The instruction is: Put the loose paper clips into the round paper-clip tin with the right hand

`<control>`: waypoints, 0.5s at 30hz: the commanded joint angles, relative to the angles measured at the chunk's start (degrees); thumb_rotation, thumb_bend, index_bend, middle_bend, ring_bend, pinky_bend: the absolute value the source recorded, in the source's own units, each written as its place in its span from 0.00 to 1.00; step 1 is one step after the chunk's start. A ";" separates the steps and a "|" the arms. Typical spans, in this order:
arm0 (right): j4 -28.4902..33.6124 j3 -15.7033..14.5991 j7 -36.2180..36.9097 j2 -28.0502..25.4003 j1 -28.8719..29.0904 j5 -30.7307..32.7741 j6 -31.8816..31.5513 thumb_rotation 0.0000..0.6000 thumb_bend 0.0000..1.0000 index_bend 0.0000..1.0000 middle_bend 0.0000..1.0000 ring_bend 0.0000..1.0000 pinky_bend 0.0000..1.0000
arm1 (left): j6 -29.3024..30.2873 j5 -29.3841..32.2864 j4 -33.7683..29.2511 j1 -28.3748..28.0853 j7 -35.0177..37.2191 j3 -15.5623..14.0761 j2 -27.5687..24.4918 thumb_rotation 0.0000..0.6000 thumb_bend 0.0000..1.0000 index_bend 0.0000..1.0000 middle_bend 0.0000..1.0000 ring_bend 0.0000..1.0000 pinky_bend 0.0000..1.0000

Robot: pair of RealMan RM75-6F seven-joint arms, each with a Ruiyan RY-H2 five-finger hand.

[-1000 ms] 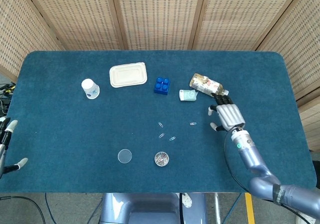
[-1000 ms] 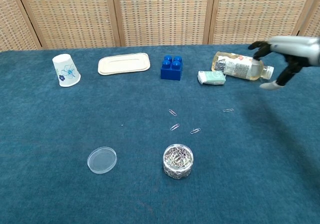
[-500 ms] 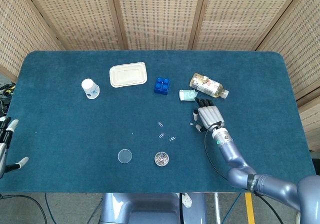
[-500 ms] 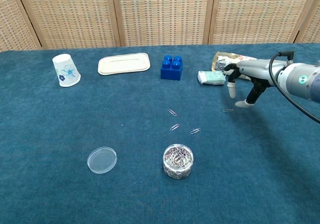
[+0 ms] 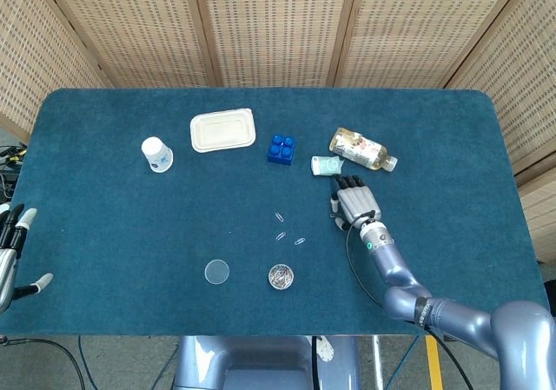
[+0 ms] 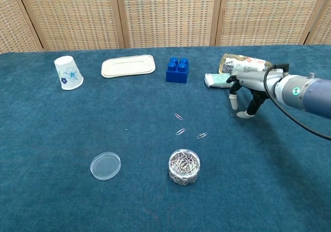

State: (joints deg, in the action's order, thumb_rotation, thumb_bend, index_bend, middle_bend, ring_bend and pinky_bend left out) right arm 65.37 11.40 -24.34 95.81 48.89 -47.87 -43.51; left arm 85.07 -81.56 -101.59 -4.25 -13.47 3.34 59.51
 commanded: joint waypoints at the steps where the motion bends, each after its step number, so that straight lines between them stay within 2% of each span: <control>1: -1.08 -0.17 -0.22 0.73 0.38 0.04 0.20 1.00 0.33 0.51 0.00 0.00 0.00 | -0.13 0.19 0.07 -0.08 -0.07 0.05 0.05 1.00 0.00 0.00 0.00 0.00 0.00; 15: -5.33 -0.90 0.48 2.21 0.39 0.18 1.96 1.00 0.33 0.51 0.00 0.00 0.00 | -0.87 1.18 0.44 -0.46 -0.31 0.15 0.28 1.00 0.00 0.00 0.00 0.00 0.00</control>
State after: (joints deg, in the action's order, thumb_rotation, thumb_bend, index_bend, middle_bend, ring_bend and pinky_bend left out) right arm 60.13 10.57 -23.95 97.99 49.34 -47.65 -41.65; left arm 84.20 -80.39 -101.15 -4.70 -13.78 3.50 59.78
